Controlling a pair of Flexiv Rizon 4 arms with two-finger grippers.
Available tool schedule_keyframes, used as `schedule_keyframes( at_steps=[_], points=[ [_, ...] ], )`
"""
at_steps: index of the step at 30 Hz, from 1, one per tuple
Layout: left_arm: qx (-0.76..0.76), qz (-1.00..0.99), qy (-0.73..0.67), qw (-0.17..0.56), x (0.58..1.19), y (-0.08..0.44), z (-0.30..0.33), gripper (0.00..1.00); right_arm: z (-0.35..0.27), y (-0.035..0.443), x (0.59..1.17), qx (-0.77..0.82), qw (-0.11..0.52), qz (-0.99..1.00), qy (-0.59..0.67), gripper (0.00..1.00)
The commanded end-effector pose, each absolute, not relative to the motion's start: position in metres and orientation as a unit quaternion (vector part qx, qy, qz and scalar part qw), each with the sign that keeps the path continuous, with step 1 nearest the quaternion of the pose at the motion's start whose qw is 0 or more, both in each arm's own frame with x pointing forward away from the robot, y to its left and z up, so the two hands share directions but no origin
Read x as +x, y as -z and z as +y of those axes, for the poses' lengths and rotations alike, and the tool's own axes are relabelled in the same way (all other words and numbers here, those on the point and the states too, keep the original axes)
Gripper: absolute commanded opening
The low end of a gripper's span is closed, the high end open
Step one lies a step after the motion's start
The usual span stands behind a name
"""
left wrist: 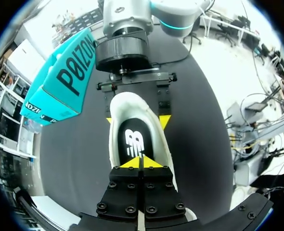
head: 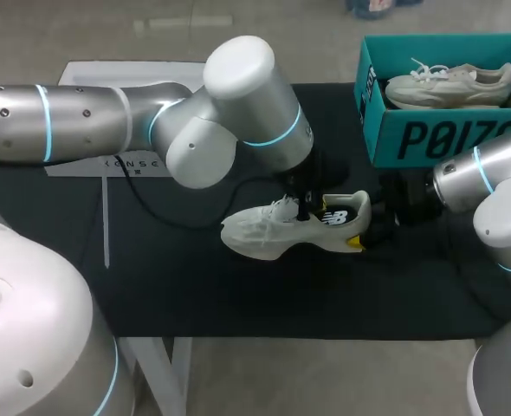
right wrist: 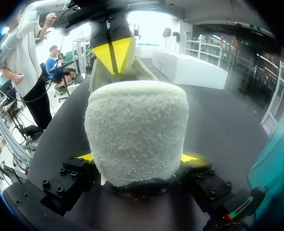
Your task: Take the shoe out of the shoebox, open the shoe tongue, remove and reinsert the insole, then place the shoe into the shoebox
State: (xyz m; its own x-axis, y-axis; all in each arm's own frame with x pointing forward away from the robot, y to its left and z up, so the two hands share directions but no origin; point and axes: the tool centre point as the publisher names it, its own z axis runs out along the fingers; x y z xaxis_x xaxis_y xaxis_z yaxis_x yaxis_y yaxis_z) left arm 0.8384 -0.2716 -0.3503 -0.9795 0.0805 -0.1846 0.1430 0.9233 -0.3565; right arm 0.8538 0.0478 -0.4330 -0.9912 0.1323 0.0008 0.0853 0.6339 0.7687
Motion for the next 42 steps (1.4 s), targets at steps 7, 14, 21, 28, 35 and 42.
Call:
schedule_keyframes(
  at_steps=[7,14,21,28,35,42],
  points=[
    [0.069,0.978,0.179,0.077,0.852,0.362,-0.292,0.0,0.049,0.437,0.853,0.061,0.028,0.904,-0.422,0.0],
    [0.084,0.982,0.151,0.077,0.854,0.372,-0.306,0.0,0.049,0.437,0.853,0.061,0.028,0.904,-0.422,0.0],
    [0.086,0.983,0.136,0.089,0.858,0.401,-0.303,0.0,0.049,0.437,0.853,0.061,0.028,0.904,-0.422,0.0],
    [0.081,0.985,0.13,0.079,0.852,0.403,-0.294,0.0,0.049,0.437,0.853,0.061,0.028,0.904,-0.422,0.0],
    [0.08,0.988,0.111,0.068,0.846,0.398,-0.281,0.0,0.049,0.437,0.853,0.061,0.028,0.904,-0.422,0.0],
    [0.074,0.99,0.104,0.059,0.841,0.402,-0.27,0.0,0.049,0.437,0.853,0.061,0.028,0.904,-0.422,0.0]
  ],
)
